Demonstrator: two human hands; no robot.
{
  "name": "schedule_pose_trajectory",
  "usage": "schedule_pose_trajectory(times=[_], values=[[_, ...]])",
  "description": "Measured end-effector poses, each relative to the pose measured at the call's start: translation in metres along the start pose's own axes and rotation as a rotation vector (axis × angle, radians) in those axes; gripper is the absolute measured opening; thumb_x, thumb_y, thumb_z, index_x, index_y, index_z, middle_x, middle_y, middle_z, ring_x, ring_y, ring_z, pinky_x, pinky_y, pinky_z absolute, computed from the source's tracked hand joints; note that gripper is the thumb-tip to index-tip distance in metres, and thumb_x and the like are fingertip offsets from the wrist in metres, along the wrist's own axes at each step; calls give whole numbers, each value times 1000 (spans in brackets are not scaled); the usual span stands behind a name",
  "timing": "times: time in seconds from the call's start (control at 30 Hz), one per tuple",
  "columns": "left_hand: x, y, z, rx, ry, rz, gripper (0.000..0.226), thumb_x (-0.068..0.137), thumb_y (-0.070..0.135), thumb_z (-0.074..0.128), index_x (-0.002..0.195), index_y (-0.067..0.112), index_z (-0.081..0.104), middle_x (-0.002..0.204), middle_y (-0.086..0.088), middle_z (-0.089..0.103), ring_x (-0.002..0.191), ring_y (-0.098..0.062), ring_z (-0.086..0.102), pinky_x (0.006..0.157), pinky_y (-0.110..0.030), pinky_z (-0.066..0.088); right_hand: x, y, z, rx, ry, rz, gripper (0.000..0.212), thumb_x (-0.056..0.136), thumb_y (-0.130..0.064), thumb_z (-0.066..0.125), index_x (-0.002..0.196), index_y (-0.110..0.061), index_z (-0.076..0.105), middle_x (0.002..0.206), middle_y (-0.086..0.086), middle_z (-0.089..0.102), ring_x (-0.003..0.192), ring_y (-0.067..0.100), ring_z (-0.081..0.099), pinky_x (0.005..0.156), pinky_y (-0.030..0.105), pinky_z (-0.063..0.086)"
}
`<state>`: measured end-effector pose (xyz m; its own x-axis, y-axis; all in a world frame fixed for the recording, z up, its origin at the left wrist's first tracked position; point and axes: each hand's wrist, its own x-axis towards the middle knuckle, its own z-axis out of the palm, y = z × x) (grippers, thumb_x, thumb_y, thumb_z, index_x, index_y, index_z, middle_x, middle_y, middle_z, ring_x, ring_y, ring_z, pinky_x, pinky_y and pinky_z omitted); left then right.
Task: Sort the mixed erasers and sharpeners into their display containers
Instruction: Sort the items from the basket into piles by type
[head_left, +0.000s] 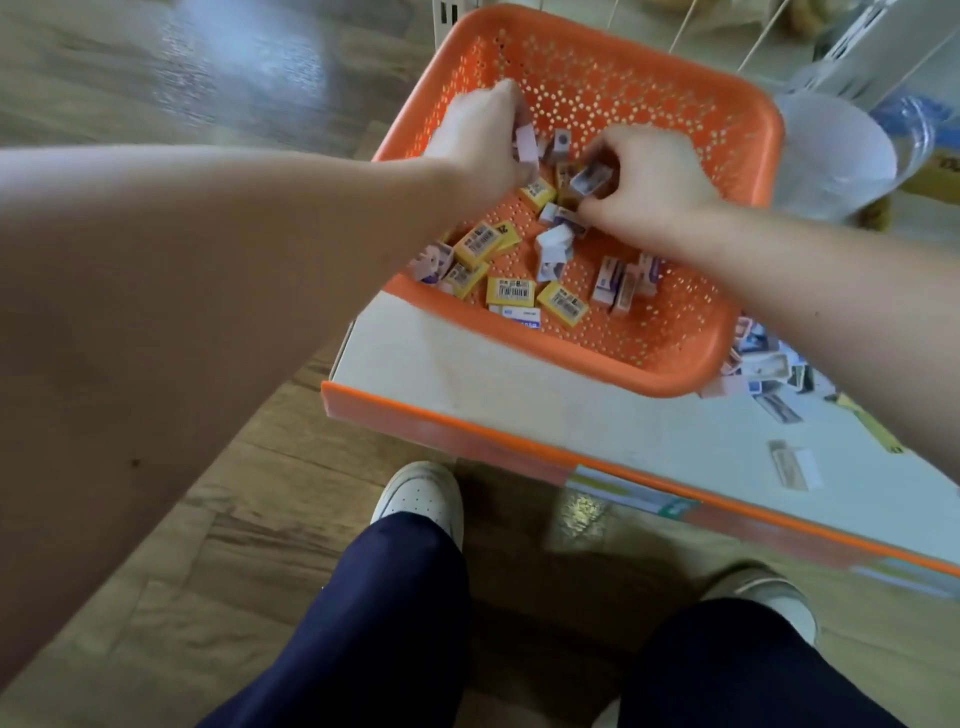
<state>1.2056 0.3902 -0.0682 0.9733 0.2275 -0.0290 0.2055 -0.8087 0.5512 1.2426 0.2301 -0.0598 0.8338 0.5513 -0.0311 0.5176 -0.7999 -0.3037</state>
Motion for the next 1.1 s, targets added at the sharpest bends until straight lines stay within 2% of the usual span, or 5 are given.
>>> schedule_pose_trajectory(times=[0.23, 0.37, 0.6, 0.73, 1.1], values=[[-35, 47, -41, -32, -94, 143, 44, 83, 19, 65, 123, 18, 48, 101, 5, 55, 78, -12, 56, 51, -17, 45, -42, 17, -80, 48, 69, 98, 36, 79, -19, 67, 113, -12, 57, 117, 11, 54, 104, 23, 53, 80, 22, 36], [-43, 96, -49, 60, -132, 208, 42, 80, 21, 63, 121, 17, 52, 101, -1, 58, 88, -20, 56, 67, -31, 49, -78, 44, -111, -18, 15, 159, 33, 80, -18, 61, 112, -11, 57, 113, 13, 55, 104, 23, 51, 80, 24, 36], [-51, 159, -12, 42, -259, 242, 41, 80, 21, 68, 117, 13, 52, 114, -4, 61, 89, -18, 54, 69, -25, 40, -118, 83, -104, -17, 50, 304, 37, 83, -1, 54, 119, -8, 58, 120, 12, 58, 111, 30, 52, 92, 32, 38], [-71, 167, 39, 109, -390, 298, 42, 79, 26, 65, 116, 19, 48, 113, -3, 60, 102, -25, 54, 90, -37, 44, -123, 102, -88, 68, 8, 292, 47, 82, 4, 56, 126, -11, 53, 123, 10, 57, 114, 26, 51, 94, 30, 38], [-66, 156, 64, 297, -269, 455, 41, 83, 37, 64, 118, 21, 51, 129, -2, 51, 128, -25, 35, 106, -42, 24, -127, 118, -64, 291, -2, 307, 46, 83, -17, 66, 127, -13, 52, 117, 8, 60, 101, 24, 58, 85, 29, 44]])
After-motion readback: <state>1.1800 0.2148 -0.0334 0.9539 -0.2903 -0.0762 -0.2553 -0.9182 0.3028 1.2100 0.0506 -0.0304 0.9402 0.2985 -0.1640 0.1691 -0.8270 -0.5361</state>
